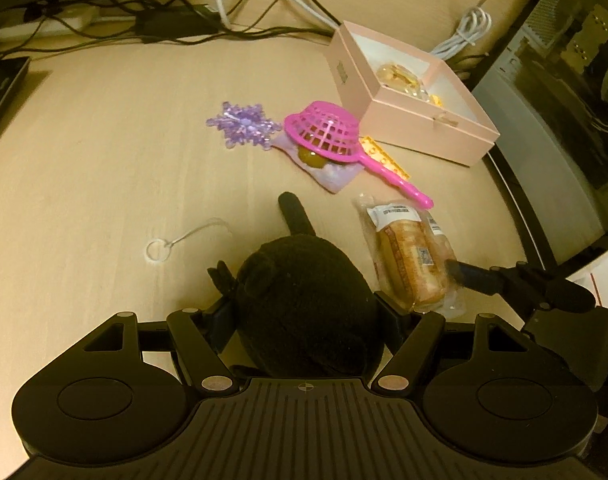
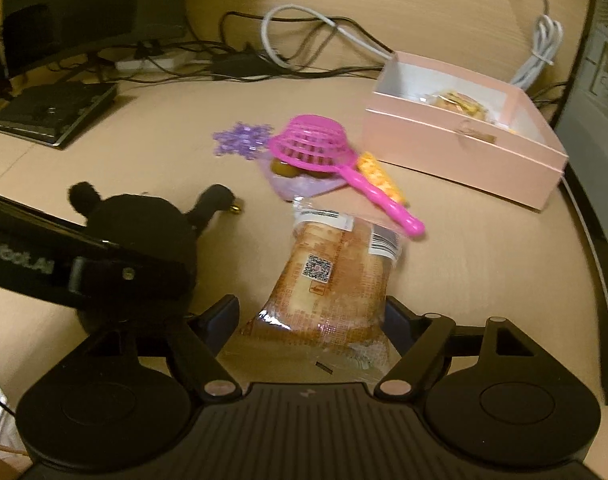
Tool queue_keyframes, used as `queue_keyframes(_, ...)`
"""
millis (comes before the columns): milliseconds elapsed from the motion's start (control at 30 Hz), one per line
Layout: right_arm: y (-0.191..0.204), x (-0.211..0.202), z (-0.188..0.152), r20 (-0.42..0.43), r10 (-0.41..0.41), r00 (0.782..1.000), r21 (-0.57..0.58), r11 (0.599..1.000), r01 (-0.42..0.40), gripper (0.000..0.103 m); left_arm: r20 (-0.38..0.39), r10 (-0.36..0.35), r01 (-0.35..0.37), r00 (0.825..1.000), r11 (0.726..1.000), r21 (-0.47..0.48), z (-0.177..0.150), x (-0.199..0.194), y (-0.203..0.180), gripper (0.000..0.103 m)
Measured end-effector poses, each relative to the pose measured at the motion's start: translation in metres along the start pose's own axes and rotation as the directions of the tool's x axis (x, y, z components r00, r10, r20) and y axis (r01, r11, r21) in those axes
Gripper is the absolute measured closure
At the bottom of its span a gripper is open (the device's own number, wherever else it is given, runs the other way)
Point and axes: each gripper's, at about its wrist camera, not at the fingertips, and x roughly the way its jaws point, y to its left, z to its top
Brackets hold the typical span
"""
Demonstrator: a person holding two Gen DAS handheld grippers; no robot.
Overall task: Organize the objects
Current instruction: 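Lift the bread loaf with right tool while left tool holds the plush toy, then carry the black plush with left tool while right tool carries bread toward box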
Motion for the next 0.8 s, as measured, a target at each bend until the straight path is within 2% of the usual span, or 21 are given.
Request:
queue_keyframes(167,0.009,-0.008,0.000,0.028,0.039,0.999,-0.032,0.999,-0.038,0.022,0.006,0.009,-0.009,1.000,1.000,-0.014,-0.001,-0.005,0.006,0.027)
queue_keyframes(433,-0.016,-0.027,0.017,0.107,0.002,0.994,-0.002,1.000,-0.002,0.018,0.044,0.034,-0.033,0.998,0.999,-0.036,0.002,-0.018,0.013,0.027)
queue_keyframes(633,-0.035,-0.022,0.024,0.095,0.000,0.996,0.068,0.998,-0.006,0.018,0.052,0.069,-0.066,0.996,0.996,-0.057,0.003,-0.022,0.018,0.027)
queue_keyframes(800,-0.031,-0.010,0.028,0.074,0.020,0.997,0.038,0.999,-0.023,0.017,0.057,0.088,-0.084,0.995,0.994,-0.072,0.002,-0.025,0.022,0.027)
